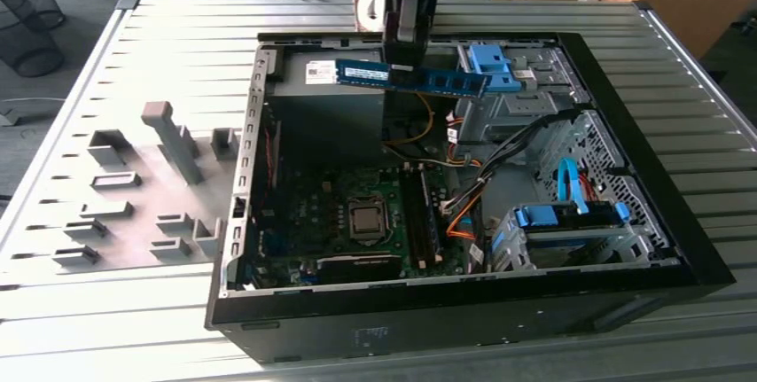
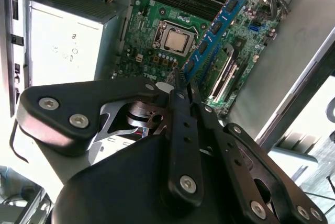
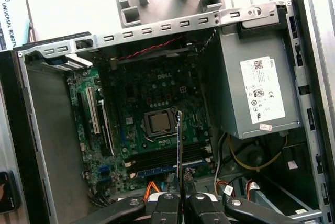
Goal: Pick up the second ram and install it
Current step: 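Insert the second ram into the second slot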
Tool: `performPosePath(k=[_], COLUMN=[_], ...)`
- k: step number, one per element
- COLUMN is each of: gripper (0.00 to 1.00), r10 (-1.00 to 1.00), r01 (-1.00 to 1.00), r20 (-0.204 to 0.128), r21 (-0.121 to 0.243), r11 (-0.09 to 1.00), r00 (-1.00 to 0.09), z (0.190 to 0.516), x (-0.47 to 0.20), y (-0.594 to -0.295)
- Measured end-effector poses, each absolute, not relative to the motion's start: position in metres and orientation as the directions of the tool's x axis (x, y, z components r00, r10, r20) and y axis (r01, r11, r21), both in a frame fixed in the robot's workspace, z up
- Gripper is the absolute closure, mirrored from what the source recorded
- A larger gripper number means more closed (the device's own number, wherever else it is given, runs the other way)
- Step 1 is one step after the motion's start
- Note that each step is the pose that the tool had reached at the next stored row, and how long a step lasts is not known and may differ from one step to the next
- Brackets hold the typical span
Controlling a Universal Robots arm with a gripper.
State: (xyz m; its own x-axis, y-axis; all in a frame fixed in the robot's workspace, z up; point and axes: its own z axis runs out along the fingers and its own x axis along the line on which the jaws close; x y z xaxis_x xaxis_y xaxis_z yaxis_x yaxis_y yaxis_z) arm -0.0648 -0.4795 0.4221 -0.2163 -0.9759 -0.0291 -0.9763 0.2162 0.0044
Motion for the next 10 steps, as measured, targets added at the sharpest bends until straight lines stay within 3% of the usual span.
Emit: performPosePath(k=[10], gripper=[0.86], r10=[-0.971], r01=[-0.972], r20=[-0.029], r21=[0.004], r11=[0.236], r00=[-0.236], z=[0.4218], x=[-0.0648], y=[-0.4795])
